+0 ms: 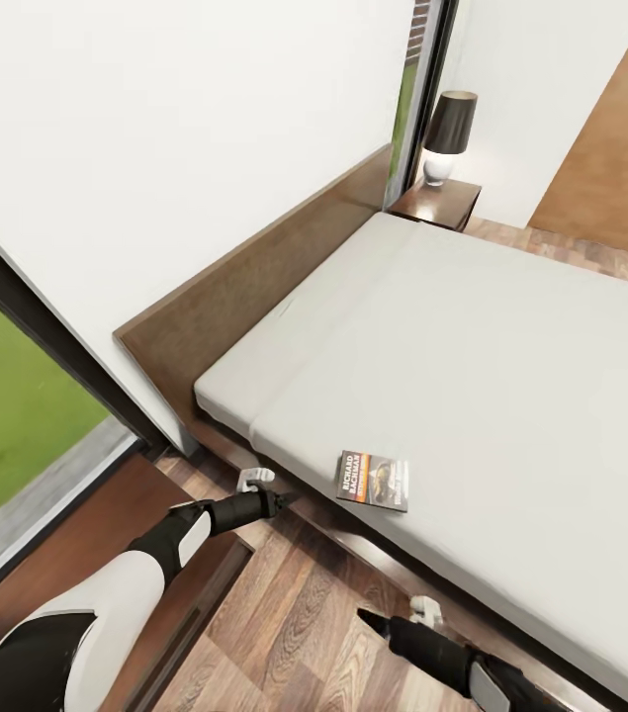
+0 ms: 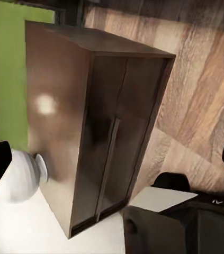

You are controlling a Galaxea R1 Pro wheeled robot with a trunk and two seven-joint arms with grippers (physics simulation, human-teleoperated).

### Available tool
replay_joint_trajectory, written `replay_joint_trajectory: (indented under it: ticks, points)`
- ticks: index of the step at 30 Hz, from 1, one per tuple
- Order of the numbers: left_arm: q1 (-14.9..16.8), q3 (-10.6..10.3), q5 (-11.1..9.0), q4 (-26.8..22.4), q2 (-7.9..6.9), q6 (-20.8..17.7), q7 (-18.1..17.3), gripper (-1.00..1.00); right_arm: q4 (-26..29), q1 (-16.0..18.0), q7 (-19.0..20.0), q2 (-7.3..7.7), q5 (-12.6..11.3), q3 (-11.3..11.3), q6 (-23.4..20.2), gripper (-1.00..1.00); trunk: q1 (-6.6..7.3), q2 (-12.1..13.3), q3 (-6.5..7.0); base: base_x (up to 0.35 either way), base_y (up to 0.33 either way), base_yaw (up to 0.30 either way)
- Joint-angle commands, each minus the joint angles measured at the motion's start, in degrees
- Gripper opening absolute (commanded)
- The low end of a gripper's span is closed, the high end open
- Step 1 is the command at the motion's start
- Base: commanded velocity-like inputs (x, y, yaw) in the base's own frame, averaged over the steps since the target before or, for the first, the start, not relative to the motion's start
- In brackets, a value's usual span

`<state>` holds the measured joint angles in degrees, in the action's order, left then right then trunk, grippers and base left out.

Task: In the bedroom, move the book from the bed onto either nightstand, and place the two sandals side by side next to the bed.

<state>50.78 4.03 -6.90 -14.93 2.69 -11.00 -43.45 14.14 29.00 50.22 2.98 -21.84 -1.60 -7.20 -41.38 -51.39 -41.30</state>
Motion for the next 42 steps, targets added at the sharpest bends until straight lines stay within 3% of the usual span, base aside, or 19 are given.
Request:
replay_joint_trajectory:
  ticks: [1,6,10,12,17,22,24,28,30,39,42]
  points:
    - [0.0,0.4,-0.1,0.0,0.07,-0.6,-0.2,1.00,1.6,0.0,0.2,-0.09,-0.4,-0.1,-1.2,1.00,-0.01,0.0,-0.04,0.000,0.000,0.000]
    - [0.0,0.4,-0.1,0.0,0.11,-0.6,-0.3,1.00,6.2,0.0,0.3,-0.29,-0.7,-0.3,-5.4,1.00,-0.01,0.0,-0.04,0.000,0.000,0.000]
    - [0.0,0.4,-0.2,0.0,0.12,-0.7,-0.5,1.00,8.6,0.0,0.3,-0.34,-0.9,-0.5,-6.3,1.00,-0.01,0.0,-0.04,0.000,0.000,0.000]
    - [0.0,0.4,-0.2,0.1,0.17,-0.7,-1.1,1.00,10.0,0.0,0.3,-0.47,-2.3,-0.5,-6.4,1.00,-0.01,0.0,-0.04,0.000,0.000,0.000]
    - [0.0,0.4,-0.2,0.2,0.72,-0.7,-2.2,1.00,11.4,0.0,0.1,-0.58,-8.9,-0.5,-6.5,1.00,-0.01,0.0,-0.04,0.000,0.000,0.000]
    - [-0.1,0.4,-0.2,0.2,0.96,-0.7,-2.3,1.00,11.5,0.0,0.0,-0.64,-10.9,-0.5,-6.4,1.00,-0.01,0.0,-0.04,0.000,0.000,0.000]
    - [-0.1,0.4,-0.2,0.2,0.98,-0.7,-2.3,1.00,11.5,0.0,-0.2,-1.01,-11.0,-0.4,-6.2,1.00,-0.01,0.0,-0.04,0.000,0.000,0.000]
    - [-0.1,0.4,-0.2,0.2,1.01,-0.7,-2.3,1.00,11.5,0.0,-1.5,-4.49,-11.1,-0.3,-6.0,1.00,-0.01,0.0,-0.04,0.000,0.000,0.000]
    - [-0.1,0.4,-0.2,0.2,1.05,-0.7,-2.3,1.00,11.5,0.0,-2.0,-5.30,-11.1,-0.3,-5.8,1.00,-0.01,0.0,-0.04,0.000,0.000,0.000]
    - [-0.1,0.4,-0.2,0.2,1.33,-0.7,-2.3,1.00,11.5,0.0,-2.5,-6.75,-11.3,-0.3,-5.4,1.00,-0.01,0.0,-0.04,0.000,0.000,0.000]
    - [-0.1,0.4,-0.2,0.2,1.34,-0.7,-2.3,1.00,11.3,0.0,-2.5,-6.90,-12.4,-0.4,-5.4,1.00,-0.01,0.0,-0.04,0.000,0.000,0.000]
